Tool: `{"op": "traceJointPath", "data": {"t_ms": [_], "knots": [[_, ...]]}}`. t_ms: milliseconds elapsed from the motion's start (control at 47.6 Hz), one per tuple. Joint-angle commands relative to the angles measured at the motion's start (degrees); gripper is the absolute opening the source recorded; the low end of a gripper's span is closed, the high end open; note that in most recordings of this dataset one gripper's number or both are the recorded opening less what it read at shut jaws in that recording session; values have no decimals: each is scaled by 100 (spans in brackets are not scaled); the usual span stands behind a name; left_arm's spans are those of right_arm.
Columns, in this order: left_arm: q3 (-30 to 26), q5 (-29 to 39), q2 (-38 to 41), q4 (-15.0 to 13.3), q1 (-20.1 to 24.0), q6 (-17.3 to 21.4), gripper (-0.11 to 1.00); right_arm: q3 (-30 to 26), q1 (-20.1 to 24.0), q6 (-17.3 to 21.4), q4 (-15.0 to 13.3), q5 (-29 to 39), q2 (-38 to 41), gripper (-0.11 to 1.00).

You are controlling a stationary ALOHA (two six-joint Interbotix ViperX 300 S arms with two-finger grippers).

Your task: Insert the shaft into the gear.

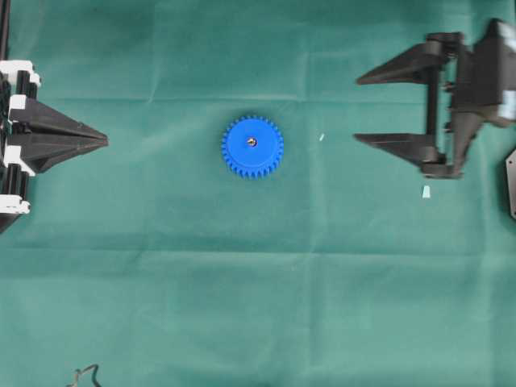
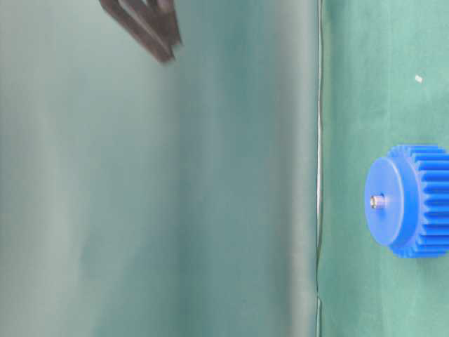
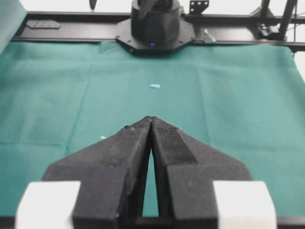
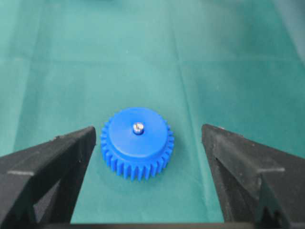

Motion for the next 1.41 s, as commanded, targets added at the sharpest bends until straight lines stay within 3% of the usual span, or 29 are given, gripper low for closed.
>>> {"op": "traceJointPath", "data": {"t_ms": [0, 315, 1386], "knots": [[-149, -26, 26, 18, 9, 0, 0, 193, 9, 9, 18, -9, -492, 93], [-141, -26, 26, 18, 0, 0, 0, 870, 9, 141, 18, 9, -1292, 93], [-149, -18, 26, 18, 0, 0, 0, 888, 9, 185, 18, -70, -1195, 93]]}}
